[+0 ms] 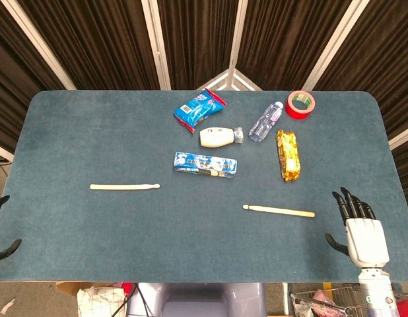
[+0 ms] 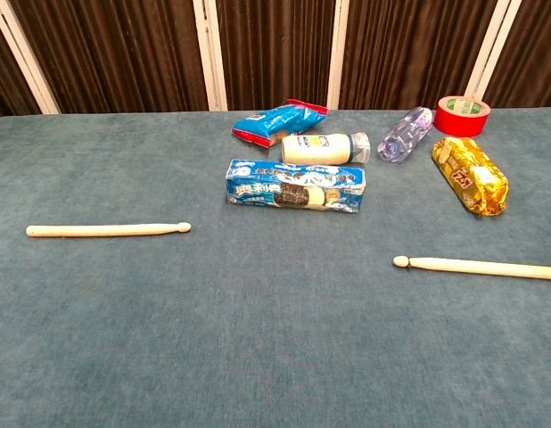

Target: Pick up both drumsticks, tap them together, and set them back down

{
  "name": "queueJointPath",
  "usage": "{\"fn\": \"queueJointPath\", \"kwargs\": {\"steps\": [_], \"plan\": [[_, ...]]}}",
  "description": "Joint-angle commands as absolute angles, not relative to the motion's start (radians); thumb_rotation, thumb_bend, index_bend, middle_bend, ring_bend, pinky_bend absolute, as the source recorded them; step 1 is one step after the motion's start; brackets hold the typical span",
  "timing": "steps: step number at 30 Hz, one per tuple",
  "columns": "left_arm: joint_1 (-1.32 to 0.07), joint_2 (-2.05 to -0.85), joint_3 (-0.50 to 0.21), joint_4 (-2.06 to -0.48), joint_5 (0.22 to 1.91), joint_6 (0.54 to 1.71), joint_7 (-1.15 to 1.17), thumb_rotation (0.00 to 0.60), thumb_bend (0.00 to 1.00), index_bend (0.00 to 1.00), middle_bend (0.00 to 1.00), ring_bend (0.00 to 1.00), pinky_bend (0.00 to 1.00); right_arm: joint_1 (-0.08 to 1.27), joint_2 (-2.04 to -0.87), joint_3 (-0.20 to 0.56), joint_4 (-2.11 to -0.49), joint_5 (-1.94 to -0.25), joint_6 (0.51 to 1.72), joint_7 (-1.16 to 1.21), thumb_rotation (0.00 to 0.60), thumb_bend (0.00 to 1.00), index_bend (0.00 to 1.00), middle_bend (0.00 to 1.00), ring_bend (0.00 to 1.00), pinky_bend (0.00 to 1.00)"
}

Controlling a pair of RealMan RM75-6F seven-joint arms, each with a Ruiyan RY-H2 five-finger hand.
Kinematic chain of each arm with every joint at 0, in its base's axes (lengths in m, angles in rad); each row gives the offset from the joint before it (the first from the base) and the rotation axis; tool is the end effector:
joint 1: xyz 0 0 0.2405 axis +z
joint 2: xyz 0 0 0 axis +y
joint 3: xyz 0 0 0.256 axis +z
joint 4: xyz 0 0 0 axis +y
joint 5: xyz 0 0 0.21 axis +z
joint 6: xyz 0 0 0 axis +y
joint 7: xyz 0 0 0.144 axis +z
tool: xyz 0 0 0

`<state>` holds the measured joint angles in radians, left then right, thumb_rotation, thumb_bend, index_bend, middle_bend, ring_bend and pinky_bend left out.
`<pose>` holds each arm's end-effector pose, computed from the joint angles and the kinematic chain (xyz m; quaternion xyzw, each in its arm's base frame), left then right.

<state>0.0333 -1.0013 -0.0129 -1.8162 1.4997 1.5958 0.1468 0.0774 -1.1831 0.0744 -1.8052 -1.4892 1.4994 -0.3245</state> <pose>-0.2947 0.1365 0.1877 -0.5692 -0.3839 -0.3534 0.6354 -0.2648 -0.1799 0.1318 0.6025 -0.3630 0.3754 0.6036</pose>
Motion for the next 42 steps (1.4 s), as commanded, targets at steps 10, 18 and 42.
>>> {"fn": "queueJointPath", "kwargs": {"steps": [10, 18, 42], "plan": [[0.029, -1.009, -0.014, -1.824, 1.514, 1.595, 0.162, 0.600, 0.27, 0.15, 0.15, 0.00, 0.00, 0.068, -1.164, 0.066, -1.819, -1.503, 1.511, -0.312, 0.600, 0.22, 0.12, 0.09, 0.16, 0.20], [0.028, -1.013, -0.014, -1.815, 1.530, 1.601, 0.158, 0.600, 0.27, 0.15, 0.16, 0.00, 0.00, 0.065, -1.159, 0.053, -1.832, -1.516, 1.507, -0.299, 0.600, 0.22, 0.14, 0.09, 0.16, 0.14], [0.032, -1.014, -0.023, -1.818, 1.515, 1.606, 0.155, 0.600, 0.27, 0.17, 0.18, 0.00, 0.00, 0.241, -1.283, 0.132, -1.905, -1.310, 1.257, -0.526, 0.600, 0.22, 0.37, 0.31, 0.19, 0.07]]}}
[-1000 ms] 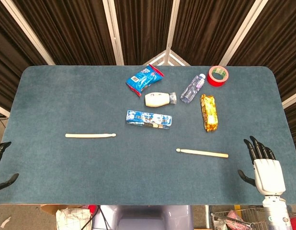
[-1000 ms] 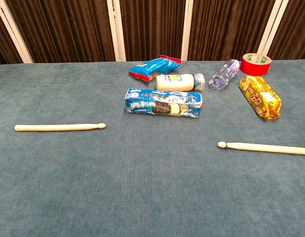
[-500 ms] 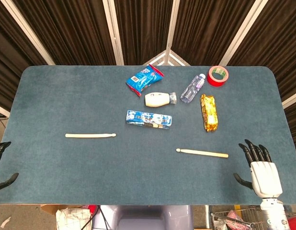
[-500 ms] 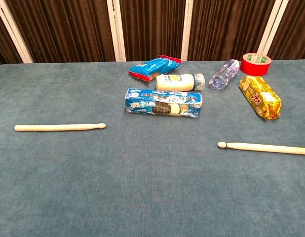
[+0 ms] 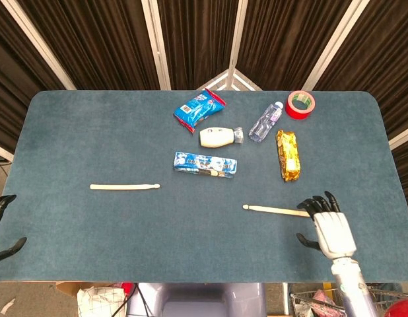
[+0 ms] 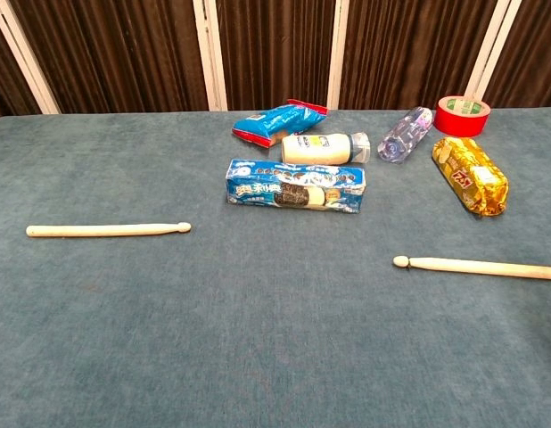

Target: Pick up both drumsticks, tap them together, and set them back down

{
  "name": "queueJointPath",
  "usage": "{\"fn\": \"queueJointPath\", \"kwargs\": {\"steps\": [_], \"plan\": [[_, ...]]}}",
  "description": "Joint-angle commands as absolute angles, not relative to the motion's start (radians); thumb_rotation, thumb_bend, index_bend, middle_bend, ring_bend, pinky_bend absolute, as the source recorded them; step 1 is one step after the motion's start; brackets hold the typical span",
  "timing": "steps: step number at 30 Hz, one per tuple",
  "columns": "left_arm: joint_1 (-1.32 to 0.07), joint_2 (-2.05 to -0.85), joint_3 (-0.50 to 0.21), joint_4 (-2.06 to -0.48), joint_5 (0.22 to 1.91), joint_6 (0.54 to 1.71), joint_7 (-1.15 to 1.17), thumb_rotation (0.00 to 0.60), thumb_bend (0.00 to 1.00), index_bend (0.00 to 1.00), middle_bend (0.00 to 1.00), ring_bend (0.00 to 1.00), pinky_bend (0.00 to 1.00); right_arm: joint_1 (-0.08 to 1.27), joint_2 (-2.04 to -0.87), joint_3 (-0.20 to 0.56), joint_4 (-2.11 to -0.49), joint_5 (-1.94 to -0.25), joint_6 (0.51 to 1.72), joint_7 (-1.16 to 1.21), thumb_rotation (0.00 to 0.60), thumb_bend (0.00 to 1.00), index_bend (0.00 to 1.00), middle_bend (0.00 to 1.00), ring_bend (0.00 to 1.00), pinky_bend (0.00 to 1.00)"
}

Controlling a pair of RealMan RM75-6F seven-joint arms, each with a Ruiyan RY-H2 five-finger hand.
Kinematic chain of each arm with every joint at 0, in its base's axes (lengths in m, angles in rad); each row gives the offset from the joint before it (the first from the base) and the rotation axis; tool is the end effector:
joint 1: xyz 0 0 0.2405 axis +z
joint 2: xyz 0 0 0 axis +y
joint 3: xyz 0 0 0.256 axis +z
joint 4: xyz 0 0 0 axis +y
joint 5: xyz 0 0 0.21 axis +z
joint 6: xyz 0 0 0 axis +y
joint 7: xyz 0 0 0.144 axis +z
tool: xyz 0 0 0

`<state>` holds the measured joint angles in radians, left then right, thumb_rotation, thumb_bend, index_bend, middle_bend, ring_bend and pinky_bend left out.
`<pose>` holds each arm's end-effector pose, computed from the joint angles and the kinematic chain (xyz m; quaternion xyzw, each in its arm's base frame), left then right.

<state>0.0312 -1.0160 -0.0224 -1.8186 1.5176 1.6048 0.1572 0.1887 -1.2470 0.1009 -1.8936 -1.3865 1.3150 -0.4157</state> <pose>-0.2896 0.1392 0.1849 -0.5698 -0.3763 -0.3654 0.6326 -0.2289 -0.2072 0.0898 0.6432 -0.4081 0.3685 0.5329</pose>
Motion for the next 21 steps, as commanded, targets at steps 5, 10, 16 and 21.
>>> {"fn": "queueJointPath", "kwargs": {"steps": [5, 10, 16, 21], "plan": [[0.035, -1.011, -0.025, -1.819, 1.510, 1.608, 0.148, 0.600, 0.27, 0.17, 0.18, 0.00, 0.00, 0.293, -1.315, 0.150, -1.912, -1.170, 1.211, -0.686, 0.600, 0.22, 0.37, 0.33, 0.20, 0.07], [0.034, -1.011, -0.027, -1.817, 1.508, 1.606, 0.145, 0.600, 0.27, 0.17, 0.18, 0.00, 0.00, 0.362, -1.354, 0.176, -1.915, -0.975, 1.215, -0.900, 0.600, 0.22, 0.37, 0.37, 0.21, 0.07], [0.033, -1.011, -0.029, -1.817, 1.501, 1.603, 0.147, 0.600, 0.27, 0.17, 0.18, 0.00, 0.00, 0.426, -1.390, 0.216, -1.899, -0.842, 1.234, -0.978, 0.600, 0.22, 0.37, 0.38, 0.22, 0.07], [0.034, -1.012, -0.029, -1.818, 1.501, 1.604, 0.151, 0.600, 0.27, 0.17, 0.18, 0.00, 0.00, 0.463, -1.419, 0.214, -1.865, -0.792, 1.251, -1.003, 0.600, 0.22, 0.39, 0.38, 0.23, 0.07]]}}
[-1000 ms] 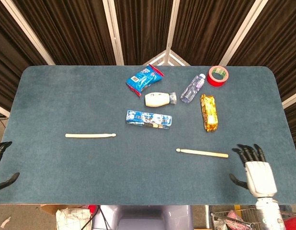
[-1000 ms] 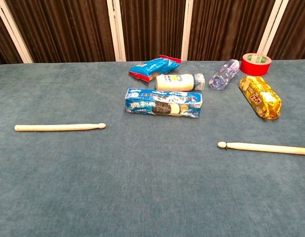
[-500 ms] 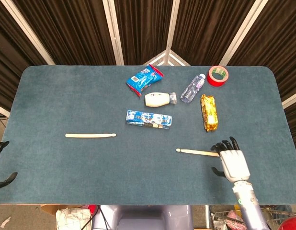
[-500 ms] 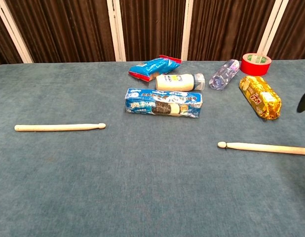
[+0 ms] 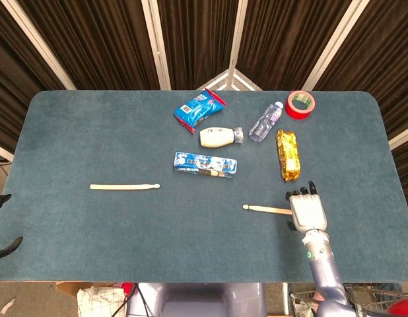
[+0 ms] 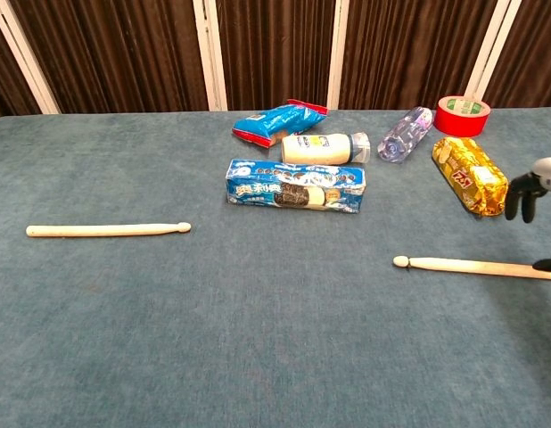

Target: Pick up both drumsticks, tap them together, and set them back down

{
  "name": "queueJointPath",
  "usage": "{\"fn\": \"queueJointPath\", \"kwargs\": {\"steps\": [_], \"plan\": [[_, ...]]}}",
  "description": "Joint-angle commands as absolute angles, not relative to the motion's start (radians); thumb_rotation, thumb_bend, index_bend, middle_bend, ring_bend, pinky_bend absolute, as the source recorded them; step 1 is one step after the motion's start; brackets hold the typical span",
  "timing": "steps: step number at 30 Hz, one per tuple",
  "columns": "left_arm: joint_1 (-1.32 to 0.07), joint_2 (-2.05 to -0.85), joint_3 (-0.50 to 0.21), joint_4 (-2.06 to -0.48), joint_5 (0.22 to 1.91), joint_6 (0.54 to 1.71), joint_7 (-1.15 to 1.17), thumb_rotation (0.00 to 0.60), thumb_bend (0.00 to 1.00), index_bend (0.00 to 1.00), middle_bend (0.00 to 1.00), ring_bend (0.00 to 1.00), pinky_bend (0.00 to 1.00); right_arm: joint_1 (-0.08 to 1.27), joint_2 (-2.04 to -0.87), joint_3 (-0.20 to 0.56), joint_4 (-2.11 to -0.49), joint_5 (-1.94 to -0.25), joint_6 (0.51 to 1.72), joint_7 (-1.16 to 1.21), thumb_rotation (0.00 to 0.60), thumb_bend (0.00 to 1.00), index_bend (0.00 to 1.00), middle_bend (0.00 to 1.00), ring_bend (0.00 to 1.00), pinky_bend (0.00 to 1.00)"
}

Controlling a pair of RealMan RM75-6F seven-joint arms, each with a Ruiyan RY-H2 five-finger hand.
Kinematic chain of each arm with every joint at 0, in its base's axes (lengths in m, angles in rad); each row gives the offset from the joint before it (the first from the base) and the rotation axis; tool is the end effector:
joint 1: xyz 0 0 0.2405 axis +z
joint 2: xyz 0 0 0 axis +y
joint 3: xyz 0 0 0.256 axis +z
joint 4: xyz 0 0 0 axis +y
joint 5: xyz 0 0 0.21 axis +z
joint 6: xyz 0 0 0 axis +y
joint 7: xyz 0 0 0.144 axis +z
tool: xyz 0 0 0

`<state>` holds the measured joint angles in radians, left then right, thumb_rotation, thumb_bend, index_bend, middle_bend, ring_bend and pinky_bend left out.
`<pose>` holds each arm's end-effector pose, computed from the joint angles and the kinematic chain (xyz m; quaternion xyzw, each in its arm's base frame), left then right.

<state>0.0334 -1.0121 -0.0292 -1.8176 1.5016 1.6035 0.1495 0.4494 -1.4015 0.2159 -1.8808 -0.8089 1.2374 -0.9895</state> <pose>-0.2921 0.1397 0.1875 -0.5636 -0.3793 -0.3637 0.6374 -0.2072 -0.2717 0.0429 0.6924 -0.3877 0.1939 0.5768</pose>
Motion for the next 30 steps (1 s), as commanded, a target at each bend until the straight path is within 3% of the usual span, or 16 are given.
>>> {"fn": "queueJointPath", "kwargs": {"steps": [1, 8, 19, 30], "plan": [[0.034, -1.012, -0.030, -1.818, 1.501, 1.605, 0.151, 0.600, 0.27, 0.17, 0.18, 0.00, 0.00, 0.465, -1.424, 0.214, -1.860, -0.788, 1.254, -1.002, 0.600, 0.22, 0.40, 0.38, 0.23, 0.07], [0.032, -1.016, -0.032, -1.818, 1.494, 1.599, 0.159, 0.600, 0.27, 0.17, 0.18, 0.00, 0.00, 0.494, -1.465, 0.193, -1.801, -0.764, 1.256, -0.988, 0.600, 0.22, 0.46, 0.38, 0.23, 0.07], [0.031, -1.019, -0.034, -1.819, 1.487, 1.598, 0.171, 0.600, 0.27, 0.18, 0.18, 0.00, 0.00, 0.524, -1.511, 0.169, -1.711, -0.746, 1.250, -0.960, 0.600, 0.23, 0.47, 0.45, 0.27, 0.07], [0.033, -1.023, -0.035, -1.821, 1.485, 1.601, 0.185, 0.600, 0.27, 0.18, 0.18, 0.00, 0.00, 0.539, -1.525, 0.156, -1.651, -0.734, 1.241, -0.933, 0.600, 0.25, 0.48, 0.45, 0.28, 0.07]]}}
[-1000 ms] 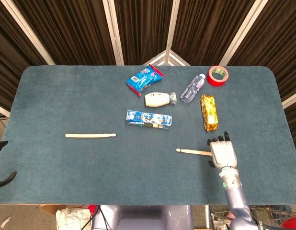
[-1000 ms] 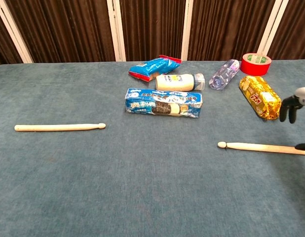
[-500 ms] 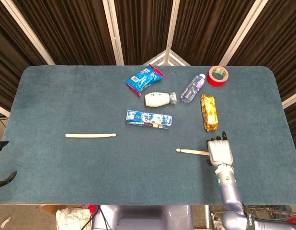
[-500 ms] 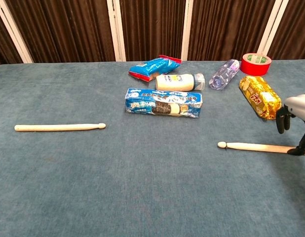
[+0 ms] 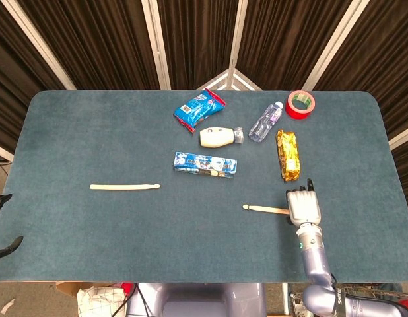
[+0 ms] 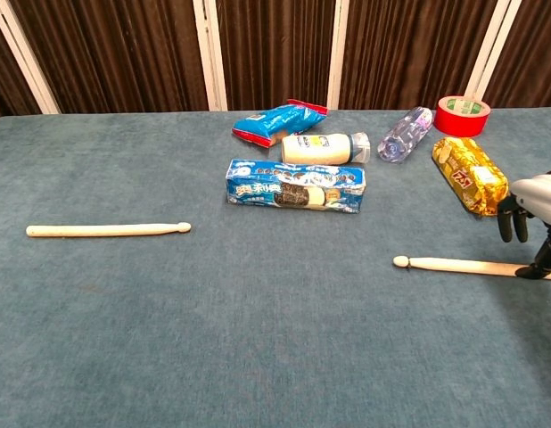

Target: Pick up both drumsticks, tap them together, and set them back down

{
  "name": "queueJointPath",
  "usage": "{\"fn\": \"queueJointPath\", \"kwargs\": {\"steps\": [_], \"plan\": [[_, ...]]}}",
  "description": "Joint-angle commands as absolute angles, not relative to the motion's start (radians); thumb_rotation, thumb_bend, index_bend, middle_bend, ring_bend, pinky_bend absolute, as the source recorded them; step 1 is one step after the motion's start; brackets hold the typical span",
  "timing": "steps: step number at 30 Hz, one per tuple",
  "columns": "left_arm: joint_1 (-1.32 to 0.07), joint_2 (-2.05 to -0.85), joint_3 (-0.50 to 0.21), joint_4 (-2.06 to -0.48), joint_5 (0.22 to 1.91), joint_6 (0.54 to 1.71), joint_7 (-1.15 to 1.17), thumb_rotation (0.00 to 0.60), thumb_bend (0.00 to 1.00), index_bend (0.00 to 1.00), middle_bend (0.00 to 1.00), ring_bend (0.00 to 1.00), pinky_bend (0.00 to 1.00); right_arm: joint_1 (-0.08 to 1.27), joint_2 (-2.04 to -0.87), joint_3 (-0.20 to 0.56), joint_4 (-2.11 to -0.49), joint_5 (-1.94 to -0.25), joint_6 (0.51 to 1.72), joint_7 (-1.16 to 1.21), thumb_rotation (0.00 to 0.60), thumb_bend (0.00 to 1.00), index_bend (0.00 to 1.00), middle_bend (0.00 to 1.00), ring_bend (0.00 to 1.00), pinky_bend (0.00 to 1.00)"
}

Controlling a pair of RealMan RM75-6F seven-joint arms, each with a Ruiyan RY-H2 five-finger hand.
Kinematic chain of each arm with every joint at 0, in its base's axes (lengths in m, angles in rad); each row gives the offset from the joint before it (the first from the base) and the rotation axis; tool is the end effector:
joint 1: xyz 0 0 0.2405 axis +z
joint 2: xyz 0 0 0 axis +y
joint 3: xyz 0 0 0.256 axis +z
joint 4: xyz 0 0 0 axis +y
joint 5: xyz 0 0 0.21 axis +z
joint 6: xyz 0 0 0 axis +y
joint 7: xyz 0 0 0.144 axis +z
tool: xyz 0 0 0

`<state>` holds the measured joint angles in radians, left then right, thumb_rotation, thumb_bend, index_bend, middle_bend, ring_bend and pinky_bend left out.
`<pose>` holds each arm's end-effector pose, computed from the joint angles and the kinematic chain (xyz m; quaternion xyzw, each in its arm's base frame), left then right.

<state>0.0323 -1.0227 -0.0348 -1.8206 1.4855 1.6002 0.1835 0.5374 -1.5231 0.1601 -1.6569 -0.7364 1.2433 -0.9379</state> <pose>-0.2927 0.1410 0.1852 -0.5630 -0.3765 -0.3542 0.6449 -0.2294 -0.2909 0.0106 0.6868 -0.3865 0.1631 0.5935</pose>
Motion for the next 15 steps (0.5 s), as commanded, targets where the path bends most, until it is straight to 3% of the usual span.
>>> {"fn": "queueJointPath", "kwargs": {"steps": [1, 15], "plan": [[0.033, -1.024, -0.035, -1.821, 1.485, 1.602, 0.187, 0.600, 0.27, 0.18, 0.18, 0.00, 0.00, 0.539, -1.525, 0.153, -1.645, -0.735, 1.240, -0.929, 0.600, 0.26, 0.48, 0.45, 0.28, 0.07], [0.033, -1.032, -0.035, -1.825, 1.481, 1.601, 0.212, 0.600, 0.27, 0.18, 0.18, 0.00, 0.00, 0.538, -1.541, 0.121, -1.590, -0.751, 1.221, -0.879, 0.600, 0.30, 0.49, 0.46, 0.29, 0.07]]}}
